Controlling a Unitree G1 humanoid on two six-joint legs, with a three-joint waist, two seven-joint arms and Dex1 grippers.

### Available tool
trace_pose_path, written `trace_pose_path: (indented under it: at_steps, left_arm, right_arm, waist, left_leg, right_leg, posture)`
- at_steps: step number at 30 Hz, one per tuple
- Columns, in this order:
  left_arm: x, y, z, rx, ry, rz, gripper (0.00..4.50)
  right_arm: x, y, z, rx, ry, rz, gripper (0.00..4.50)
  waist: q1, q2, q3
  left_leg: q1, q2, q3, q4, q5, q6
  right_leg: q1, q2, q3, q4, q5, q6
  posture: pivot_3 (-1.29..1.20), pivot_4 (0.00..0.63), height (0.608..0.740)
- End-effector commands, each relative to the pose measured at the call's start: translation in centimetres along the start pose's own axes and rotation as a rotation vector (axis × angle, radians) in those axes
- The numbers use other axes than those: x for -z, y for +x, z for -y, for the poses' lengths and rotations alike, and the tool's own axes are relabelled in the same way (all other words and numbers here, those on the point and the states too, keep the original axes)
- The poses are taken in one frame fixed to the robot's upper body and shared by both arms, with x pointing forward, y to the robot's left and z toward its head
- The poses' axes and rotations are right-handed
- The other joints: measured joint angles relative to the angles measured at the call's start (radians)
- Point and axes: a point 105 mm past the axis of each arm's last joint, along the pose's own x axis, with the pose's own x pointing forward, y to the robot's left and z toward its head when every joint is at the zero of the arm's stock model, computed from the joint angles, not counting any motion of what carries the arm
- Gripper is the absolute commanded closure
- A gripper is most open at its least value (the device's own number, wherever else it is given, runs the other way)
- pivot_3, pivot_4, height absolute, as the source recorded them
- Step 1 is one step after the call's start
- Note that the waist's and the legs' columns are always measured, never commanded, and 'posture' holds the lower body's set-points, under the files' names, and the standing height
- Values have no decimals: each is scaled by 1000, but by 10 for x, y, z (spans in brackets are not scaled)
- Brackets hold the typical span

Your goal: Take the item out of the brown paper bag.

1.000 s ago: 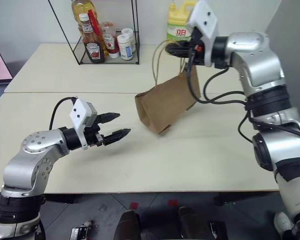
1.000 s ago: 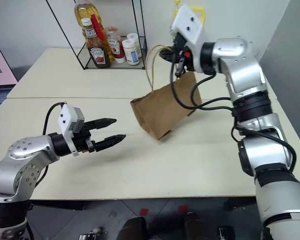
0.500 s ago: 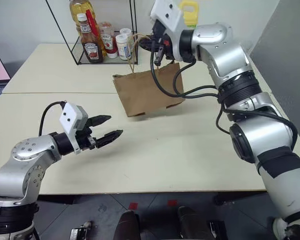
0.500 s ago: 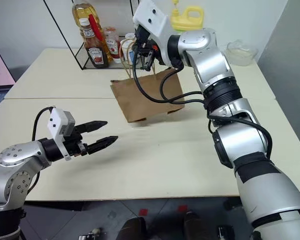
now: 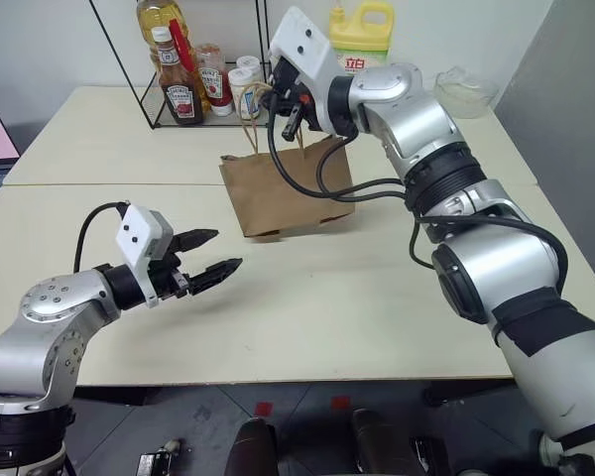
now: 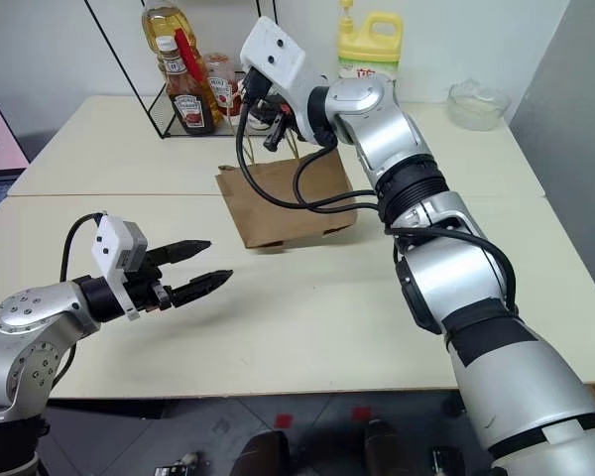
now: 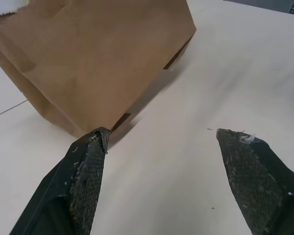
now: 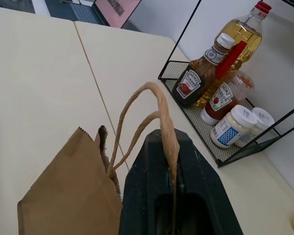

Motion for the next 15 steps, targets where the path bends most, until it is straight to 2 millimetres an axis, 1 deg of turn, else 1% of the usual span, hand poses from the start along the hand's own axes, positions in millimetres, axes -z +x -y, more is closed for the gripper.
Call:
trace_pose_path:
  at_steps: [1,8,12,15]
  left_arm:
    - [-13,-6,-1,-12,45,30,772]
    - [-13,-2,1,1,44,36,772]
    - [-14,-1,1,7,45,38,772]
    - [-15,1,1,12,47,39,772]
  right_arm:
    - [-31,-4,5,14,-59,71,4480]
    - [-26,-9,2,-9,-68,46,4480]
    - [-19,-13,0,-23,-69,21,4480]
    - [-10,-16,0,-21,-69,-3,4480]
  waist:
    - [0,0,0]
    - [0,0,0]
    - [0,0,0]
    - [0,0,0]
  left_leg:
    - [0,0,0,0,0,0]
    - [0,0,-1,0,0,0]
    - [0,0,-2,1,0,0]
    - [0,0,-2,1,0,0]
  right_leg:
    - [0,0,0,0,0,0]
    - [0,0,-1,1,0,0]
    - [0,0,-1,2,0,0]
    - [0,0,-1,3,0,0]
  posture:
    - [0,150,740]
    - [0,150,740]
    - [0,150,740]
    - [0,150,740]
